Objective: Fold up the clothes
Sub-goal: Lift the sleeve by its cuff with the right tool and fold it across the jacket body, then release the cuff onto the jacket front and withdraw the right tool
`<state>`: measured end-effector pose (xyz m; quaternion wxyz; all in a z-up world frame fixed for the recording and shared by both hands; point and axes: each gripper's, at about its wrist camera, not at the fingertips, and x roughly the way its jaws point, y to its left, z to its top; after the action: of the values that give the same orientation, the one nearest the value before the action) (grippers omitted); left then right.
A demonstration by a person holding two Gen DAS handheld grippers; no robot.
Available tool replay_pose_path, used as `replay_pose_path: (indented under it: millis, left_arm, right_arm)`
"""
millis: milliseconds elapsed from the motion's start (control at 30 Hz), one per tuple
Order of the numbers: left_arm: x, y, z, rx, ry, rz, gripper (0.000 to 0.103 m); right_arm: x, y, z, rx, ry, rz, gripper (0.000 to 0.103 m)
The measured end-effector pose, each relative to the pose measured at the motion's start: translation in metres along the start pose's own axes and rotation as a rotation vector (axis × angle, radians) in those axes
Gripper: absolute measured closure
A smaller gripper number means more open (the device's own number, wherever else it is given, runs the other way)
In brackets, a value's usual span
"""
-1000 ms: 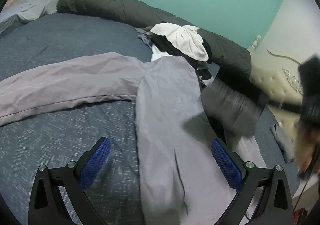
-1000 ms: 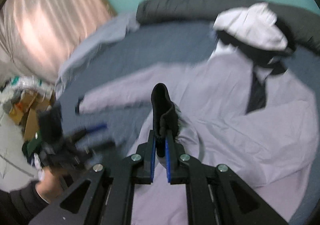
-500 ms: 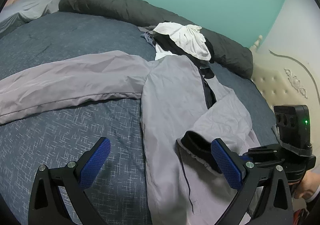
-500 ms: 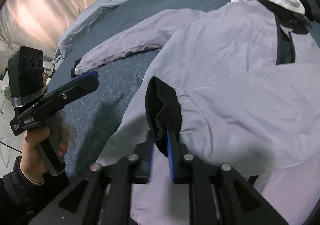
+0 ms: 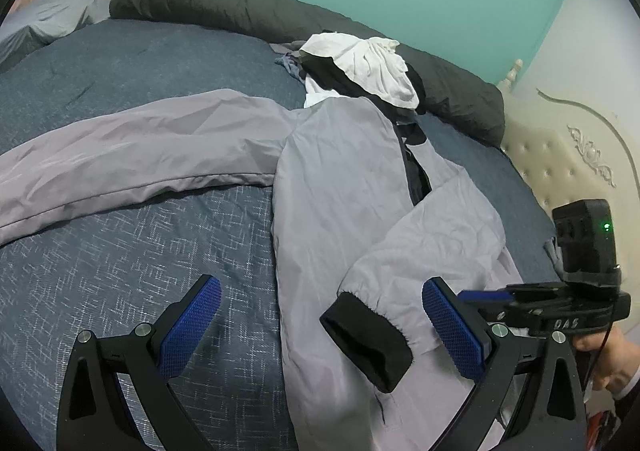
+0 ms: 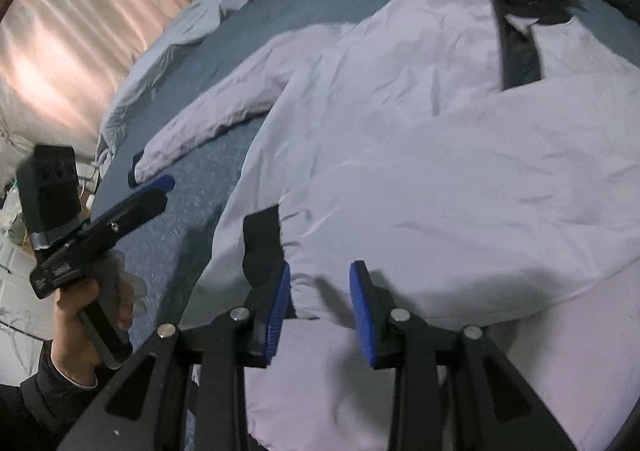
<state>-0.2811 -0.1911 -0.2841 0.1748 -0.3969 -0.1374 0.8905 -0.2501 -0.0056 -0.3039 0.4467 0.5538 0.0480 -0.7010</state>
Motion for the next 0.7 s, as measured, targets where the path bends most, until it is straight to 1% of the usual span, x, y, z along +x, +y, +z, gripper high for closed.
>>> replay_pose_path:
  millis: [67, 133, 233, 267, 367, 467, 533, 600, 700]
  left_arm:
    - [0.003, -0.001, -0.001, 0.006, 0.005, 0.003, 0.000]
    - [0.008, -0.003, -0.003, 0.012, 0.018, -0.003, 0.000]
    - [0.018, -0.008, -0.007, 0.030, 0.056, -0.012, 0.000]
    - [0.021, -0.010, -0.009, 0.038, 0.064, -0.012, 0.000]
    - [0.030, -0.015, -0.013, 0.061, 0.095, -0.013, 0.000]
    - [0.033, -0.020, -0.015, 0.085, 0.109, -0.006, 0.000]
    - [0.032, -0.023, -0.015, 0.101, 0.104, 0.005, 0.000]
    - [0.029, -0.026, -0.013, 0.110, 0.088, 0.011, 0.000]
    - [0.024, -0.028, -0.009, 0.099, 0.056, -0.003, 0.000]
  right_arm:
    - [0.020, 0.002, -0.002, -0.014, 0.055, -0.036, 0.072]
    - [0.035, 0.001, -0.006, -0.024, 0.090, -0.065, 0.072]
    - [0.031, -0.006, -0.008, 0.008, 0.066, -0.037, 0.072]
    - [0.023, -0.010, -0.007, 0.013, 0.043, -0.030, 0.072]
    - [-0.009, -0.022, -0.004, 0.014, -0.032, -0.047, 0.072]
    - [-0.053, -0.050, -0.007, 0.064, -0.130, -0.084, 0.072]
    - [-0.084, -0.080, -0.012, 0.130, -0.191, -0.135, 0.072]
    - [-0.111, -0.113, -0.018, 0.192, -0.226, -0.213, 0.072]
    - [-0.140, -0.157, -0.025, 0.265, -0.239, -0.328, 0.072]
